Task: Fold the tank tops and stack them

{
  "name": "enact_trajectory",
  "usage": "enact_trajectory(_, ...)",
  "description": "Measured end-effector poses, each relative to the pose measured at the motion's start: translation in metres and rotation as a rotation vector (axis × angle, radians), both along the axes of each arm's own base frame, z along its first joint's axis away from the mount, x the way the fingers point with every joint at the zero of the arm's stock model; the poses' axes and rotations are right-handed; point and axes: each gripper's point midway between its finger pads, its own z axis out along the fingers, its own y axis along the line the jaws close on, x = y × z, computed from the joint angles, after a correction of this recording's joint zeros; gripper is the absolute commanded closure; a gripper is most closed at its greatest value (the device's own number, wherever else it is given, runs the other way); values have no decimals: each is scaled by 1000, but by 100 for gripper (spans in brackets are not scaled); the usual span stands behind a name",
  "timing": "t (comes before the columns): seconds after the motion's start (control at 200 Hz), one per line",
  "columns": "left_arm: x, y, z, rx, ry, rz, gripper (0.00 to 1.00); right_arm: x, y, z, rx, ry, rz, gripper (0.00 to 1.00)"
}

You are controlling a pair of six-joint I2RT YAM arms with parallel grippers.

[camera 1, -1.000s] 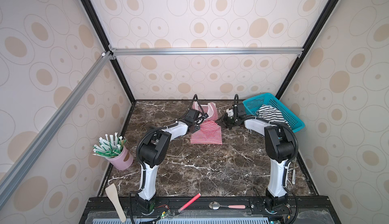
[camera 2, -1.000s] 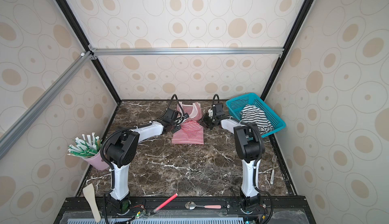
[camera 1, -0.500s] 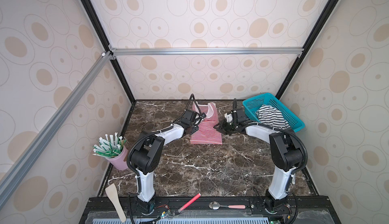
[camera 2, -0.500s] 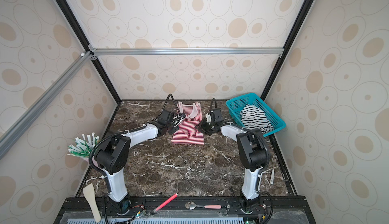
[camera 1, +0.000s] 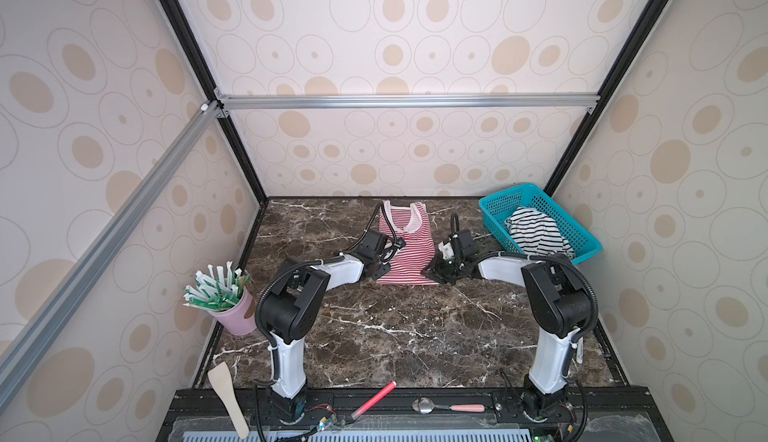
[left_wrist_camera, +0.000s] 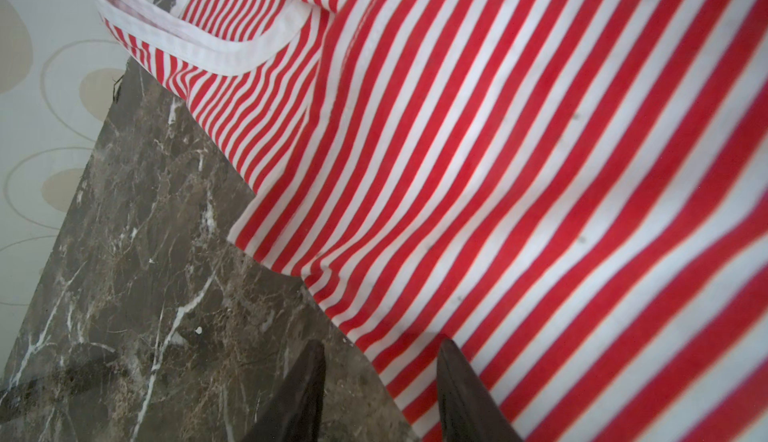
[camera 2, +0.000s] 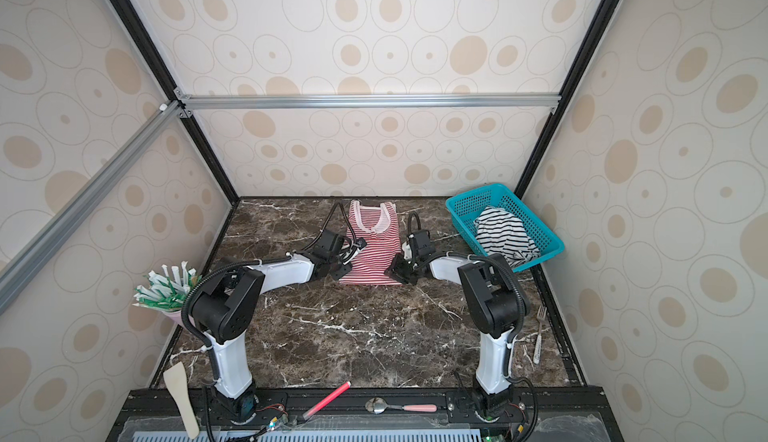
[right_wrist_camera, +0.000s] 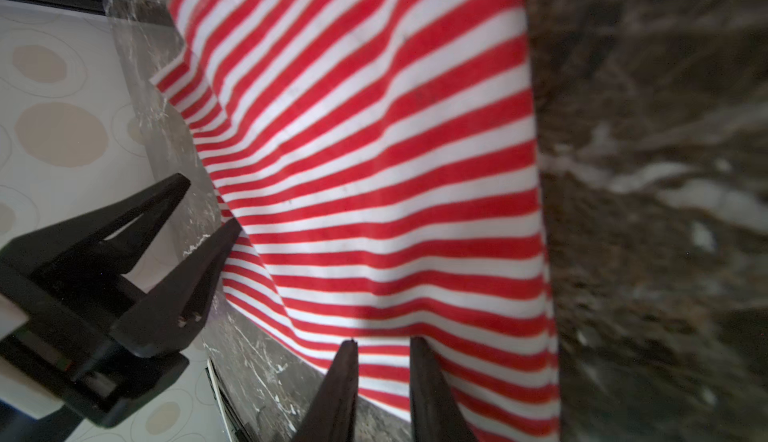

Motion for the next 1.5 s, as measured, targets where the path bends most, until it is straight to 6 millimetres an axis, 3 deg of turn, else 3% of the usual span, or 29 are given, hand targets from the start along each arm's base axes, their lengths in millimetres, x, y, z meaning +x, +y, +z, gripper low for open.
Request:
enact_trajectory(0.21, -20, -4, -11, 28, 3, -37, 60, -15, -2, -5, -17, -22, 20, 75)
enact_trajectory(0.335, -49, -9, -13, 56, -11, -90, 60, -36, -5, -5, -39, -25, 41, 75)
enact_trajectory(0.74, -143, -9, -18, 59, 29, -232, 60, -149, -18, -4, -121, 17, 159, 71)
enact_trajectory(0.88, -182, -11, -17, 39, 80, -316, 59, -168, -32, 10, -145, 0, 164, 59)
enact_trajectory(1.026, -217, -16, -18, 19, 165, -391, 58, -176, -45, 42, -120, -91, 120, 51)
enact_trajectory(1.131, -226, -16, -19, 14, 195, -397, 58, -184, -54, 47, -109, -114, 89, 50)
enact_trajectory(1.271, -225, -15, -18, 16, 192, -382, 55, -202, -67, 20, -131, -43, 63, 49)
enact_trajectory(1.396, -223, -9, -11, 13, 163, -357, 45, -211, -72, -1, -147, 20, 46, 50)
enact_trajectory(1.501, -222, -3, 4, -11, 98, -336, 37, -207, -68, -6, -137, 29, 38, 50)
